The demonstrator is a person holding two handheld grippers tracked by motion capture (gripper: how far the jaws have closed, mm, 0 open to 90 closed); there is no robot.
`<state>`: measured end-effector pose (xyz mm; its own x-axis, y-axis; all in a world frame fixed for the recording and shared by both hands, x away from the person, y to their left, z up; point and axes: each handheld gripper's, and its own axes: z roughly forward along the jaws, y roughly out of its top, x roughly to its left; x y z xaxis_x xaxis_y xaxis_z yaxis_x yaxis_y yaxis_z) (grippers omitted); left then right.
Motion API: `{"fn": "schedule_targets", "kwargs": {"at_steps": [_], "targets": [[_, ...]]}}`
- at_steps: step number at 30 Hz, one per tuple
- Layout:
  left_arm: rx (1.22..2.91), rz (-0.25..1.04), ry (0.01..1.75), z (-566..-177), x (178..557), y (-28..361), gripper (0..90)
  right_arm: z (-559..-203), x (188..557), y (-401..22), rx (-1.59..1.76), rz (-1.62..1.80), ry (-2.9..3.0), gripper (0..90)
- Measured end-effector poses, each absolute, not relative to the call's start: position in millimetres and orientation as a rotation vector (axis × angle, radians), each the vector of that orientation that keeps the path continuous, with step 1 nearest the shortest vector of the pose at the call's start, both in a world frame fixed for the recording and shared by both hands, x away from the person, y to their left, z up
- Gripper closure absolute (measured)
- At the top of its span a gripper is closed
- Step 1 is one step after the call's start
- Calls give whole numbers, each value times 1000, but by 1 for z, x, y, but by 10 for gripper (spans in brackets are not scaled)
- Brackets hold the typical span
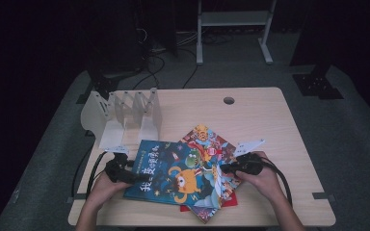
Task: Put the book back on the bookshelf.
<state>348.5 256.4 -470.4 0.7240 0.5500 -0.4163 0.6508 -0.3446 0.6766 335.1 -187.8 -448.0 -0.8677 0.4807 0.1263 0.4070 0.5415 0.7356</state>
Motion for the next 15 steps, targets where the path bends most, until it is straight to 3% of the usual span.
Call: {"fn": "schedule_targets", "kwargs": {"at_steps": [15], "targets": [[2033, -196, 900, -472, 351, 250, 0, -444, 323, -184, 701, 1194, 2722, 893]]}}
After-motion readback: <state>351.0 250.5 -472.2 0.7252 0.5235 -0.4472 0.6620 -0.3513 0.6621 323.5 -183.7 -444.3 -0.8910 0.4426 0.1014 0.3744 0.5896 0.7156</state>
